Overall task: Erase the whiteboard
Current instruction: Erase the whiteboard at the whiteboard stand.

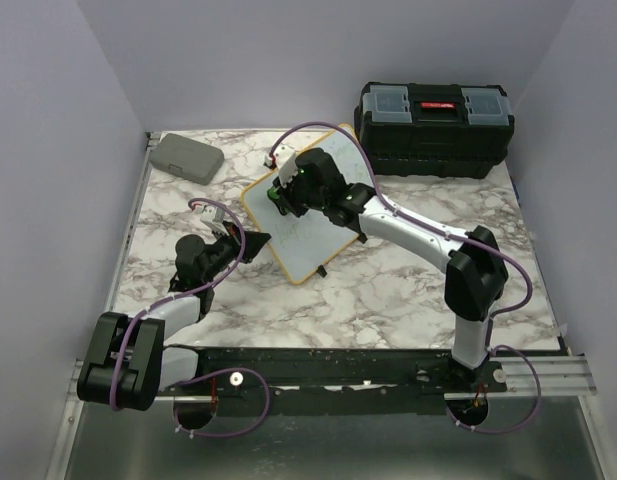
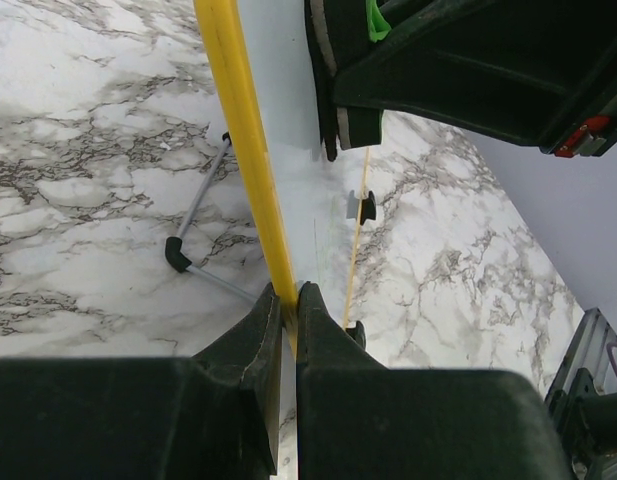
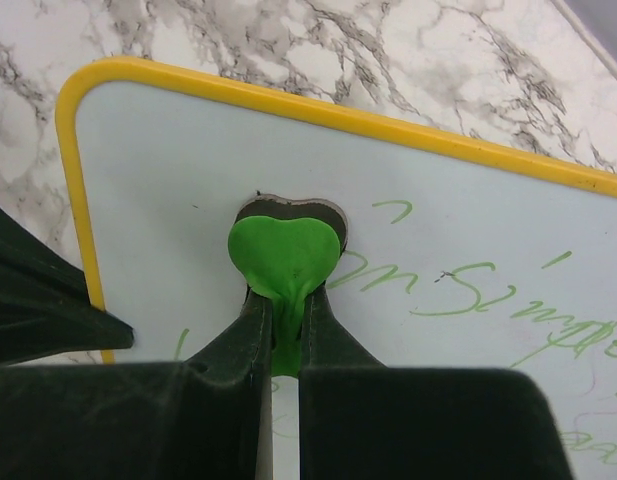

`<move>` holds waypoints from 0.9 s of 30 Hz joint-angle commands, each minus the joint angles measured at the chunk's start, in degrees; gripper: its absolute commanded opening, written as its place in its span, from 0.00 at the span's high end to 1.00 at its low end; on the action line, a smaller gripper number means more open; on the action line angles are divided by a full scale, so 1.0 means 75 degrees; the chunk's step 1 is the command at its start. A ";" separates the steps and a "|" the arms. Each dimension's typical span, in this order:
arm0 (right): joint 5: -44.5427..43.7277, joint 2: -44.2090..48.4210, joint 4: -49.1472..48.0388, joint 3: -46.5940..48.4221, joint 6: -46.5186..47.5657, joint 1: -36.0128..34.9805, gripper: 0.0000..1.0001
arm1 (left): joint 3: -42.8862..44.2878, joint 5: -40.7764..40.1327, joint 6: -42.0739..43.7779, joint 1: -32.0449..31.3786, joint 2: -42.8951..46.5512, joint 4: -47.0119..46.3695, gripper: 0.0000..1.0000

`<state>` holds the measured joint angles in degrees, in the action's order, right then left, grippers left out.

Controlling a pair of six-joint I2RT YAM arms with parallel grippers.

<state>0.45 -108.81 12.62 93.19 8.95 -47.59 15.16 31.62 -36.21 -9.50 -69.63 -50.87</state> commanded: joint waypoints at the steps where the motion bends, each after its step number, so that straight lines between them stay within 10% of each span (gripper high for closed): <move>1: 0.1859 -0.0108 0.0845 0.0205 0.0631 0.0170 0.99 | 0.0037 0.0518 0.0493 -0.0105 0.0090 -0.0109 1.00; 8: 0.2449 -0.0385 0.1396 0.0606 0.0969 0.0160 0.99 | 0.0033 0.0531 0.0509 -0.0105 0.0119 -0.0075 1.00; 16: -0.1398 -0.0092 -0.0366 -0.0004 -0.0033 0.0169 0.99 | 0.0022 0.0531 0.0530 -0.0105 0.0120 -0.0073 1.00; 27: -0.0636 -0.0279 0.0004 0.0833 -0.0212 0.0170 0.99 | 0.0033 0.0547 0.0503 -0.0111 0.0072 -0.0102 1.00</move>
<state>-2.63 -109.30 13.30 95.94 8.08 -47.22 15.16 31.90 -36.18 -9.50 -69.52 -51.00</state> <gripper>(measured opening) 0.075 0.031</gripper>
